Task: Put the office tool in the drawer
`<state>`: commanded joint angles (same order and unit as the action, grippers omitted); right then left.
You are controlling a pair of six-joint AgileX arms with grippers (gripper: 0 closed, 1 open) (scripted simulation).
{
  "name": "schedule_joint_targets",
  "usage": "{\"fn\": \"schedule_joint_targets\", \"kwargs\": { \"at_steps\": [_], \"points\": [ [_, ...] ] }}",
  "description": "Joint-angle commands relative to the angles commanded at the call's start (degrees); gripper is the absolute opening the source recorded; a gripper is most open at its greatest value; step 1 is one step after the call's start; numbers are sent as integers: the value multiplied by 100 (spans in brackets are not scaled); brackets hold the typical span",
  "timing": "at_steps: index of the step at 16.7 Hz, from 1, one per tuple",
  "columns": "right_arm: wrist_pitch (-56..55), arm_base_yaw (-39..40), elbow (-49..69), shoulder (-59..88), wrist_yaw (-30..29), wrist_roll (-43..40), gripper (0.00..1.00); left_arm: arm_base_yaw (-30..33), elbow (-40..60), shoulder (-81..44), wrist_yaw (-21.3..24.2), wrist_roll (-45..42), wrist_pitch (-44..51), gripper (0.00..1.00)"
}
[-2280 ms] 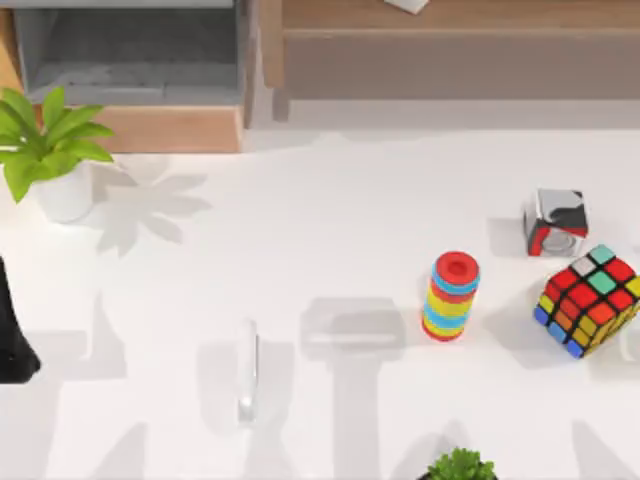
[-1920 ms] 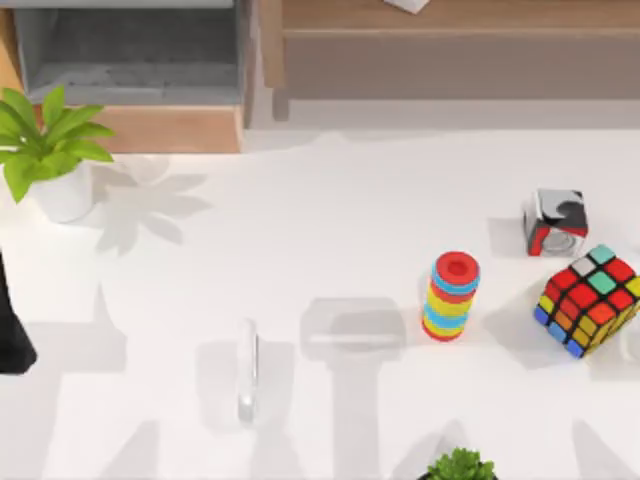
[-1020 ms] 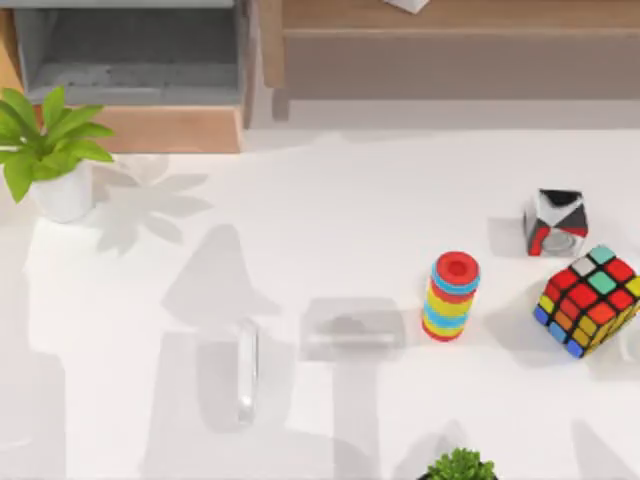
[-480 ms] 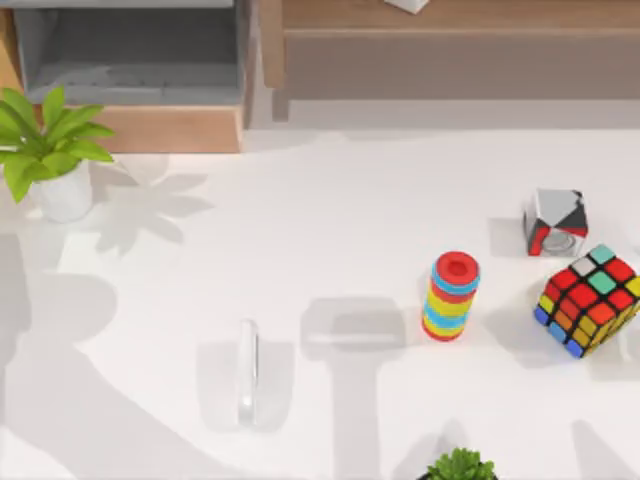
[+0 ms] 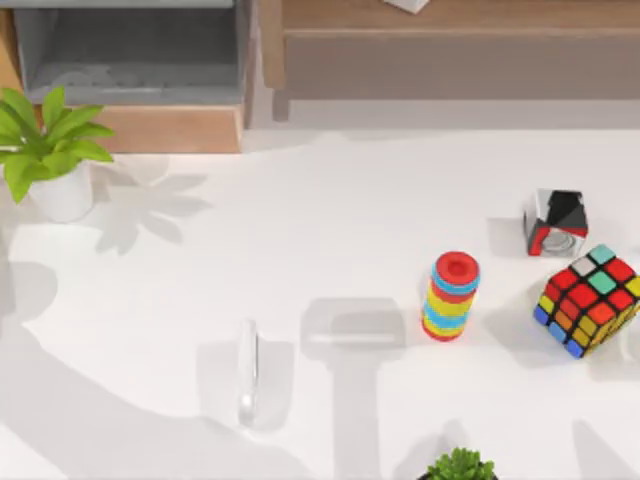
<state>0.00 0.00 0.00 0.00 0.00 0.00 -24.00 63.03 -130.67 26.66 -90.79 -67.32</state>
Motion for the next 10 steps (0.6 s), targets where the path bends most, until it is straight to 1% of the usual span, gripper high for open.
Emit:
{"fn": "schedule_joint_targets", "kwargs": {
  "at_steps": [3, 10],
  "points": [
    [0, 0, 0, 0, 0, 0, 100, 31, -4, 5, -14, 6, 21, 100],
    [0, 0, 0, 0, 0, 0, 100, 145, 653, -305, -142, 4, 344, 100]
  ]
}}
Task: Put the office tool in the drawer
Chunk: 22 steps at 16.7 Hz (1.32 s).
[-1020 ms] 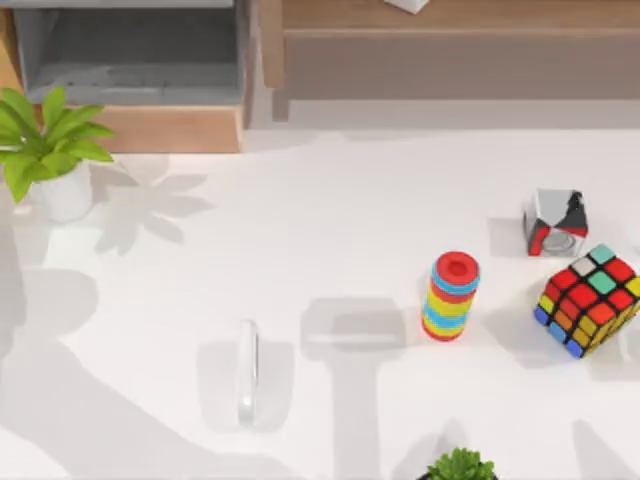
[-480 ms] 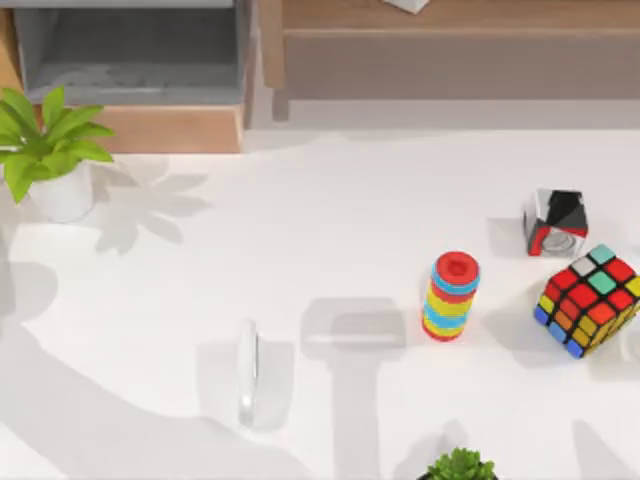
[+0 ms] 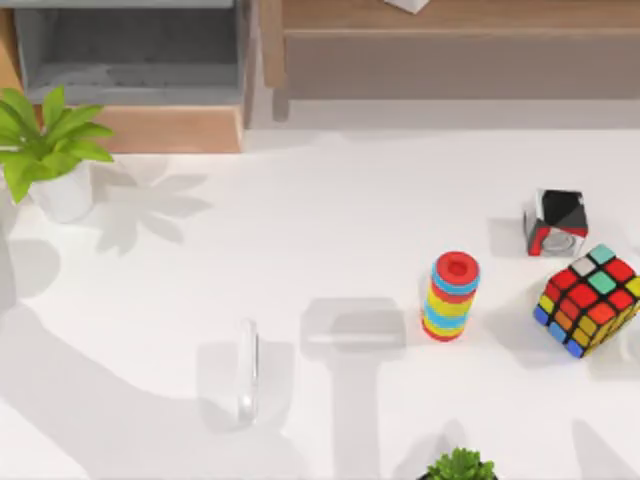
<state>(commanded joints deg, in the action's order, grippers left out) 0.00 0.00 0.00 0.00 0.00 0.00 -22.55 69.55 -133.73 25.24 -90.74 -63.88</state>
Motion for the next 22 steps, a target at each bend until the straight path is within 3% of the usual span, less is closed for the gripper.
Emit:
{"fn": "schedule_joint_targets", "kwargs": {
  "at_steps": [3, 16, 22],
  "points": [
    [0, 0, 0, 0, 0, 0, 100, 1, 3, -2, -1, 0, 2, 100],
    [0, 0, 0, 0, 0, 0, 100, 1, 3, -2, -1, 0, 2, 2],
    [0, 0, 0, 0, 0, 0, 100, 1, 3, -2, -1, 0, 2, 0]
  ]
}}
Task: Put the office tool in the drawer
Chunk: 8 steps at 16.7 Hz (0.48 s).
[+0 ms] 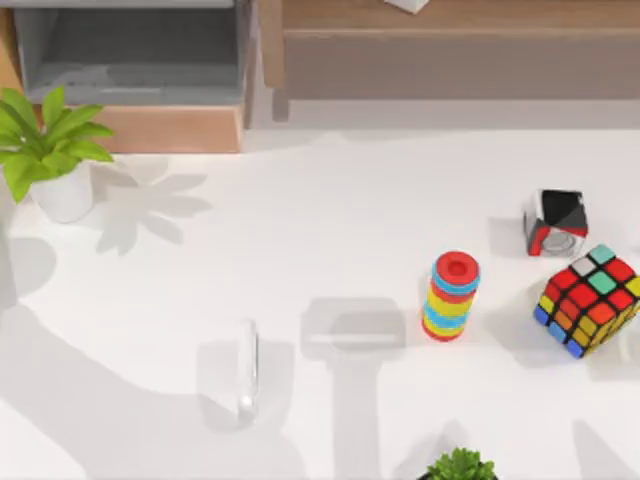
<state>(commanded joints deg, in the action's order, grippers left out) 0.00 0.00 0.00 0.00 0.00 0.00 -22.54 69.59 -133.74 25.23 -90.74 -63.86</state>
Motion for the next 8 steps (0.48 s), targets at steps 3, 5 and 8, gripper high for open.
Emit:
{"fn": "schedule_joint_targets", "kwargs": {
  "at_steps": [3, 5, 8],
  "points": [
    [0, 0, 0, 0, 0, 0, 100, -21, -7, -50, 2, 30, 52, 0],
    [0, 0, 0, 0, 0, 0, 100, -61, -105, 22, 31, 27, -26, 0],
    [0, 0, 0, 0, 0, 0, 100, -180, -612, 252, 160, 29, -283, 0]
  ]
}}
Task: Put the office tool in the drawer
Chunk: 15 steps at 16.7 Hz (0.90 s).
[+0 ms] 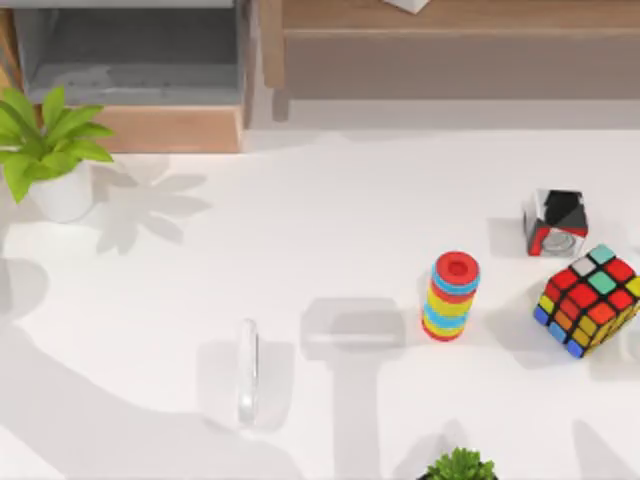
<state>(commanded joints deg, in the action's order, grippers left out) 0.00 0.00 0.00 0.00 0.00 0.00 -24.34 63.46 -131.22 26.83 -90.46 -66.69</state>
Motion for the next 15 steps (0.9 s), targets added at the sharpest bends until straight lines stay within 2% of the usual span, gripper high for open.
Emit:
{"fn": "schedule_joint_targets", "kwargs": {
  "at_steps": [4, 11, 15],
  "points": [
    [0, 0, 0, 0, 0, 0, 100, -184, -828, 321, 177, -13, -384, 0],
    [0, 0, 0, 0, 0, 0, 100, -274, -1058, 457, 257, -21, -558, 0],
    [0, 0, 0, 0, 0, 0, 100, -551, -1870, 773, 549, -35, -957, 0]
  ]
}}
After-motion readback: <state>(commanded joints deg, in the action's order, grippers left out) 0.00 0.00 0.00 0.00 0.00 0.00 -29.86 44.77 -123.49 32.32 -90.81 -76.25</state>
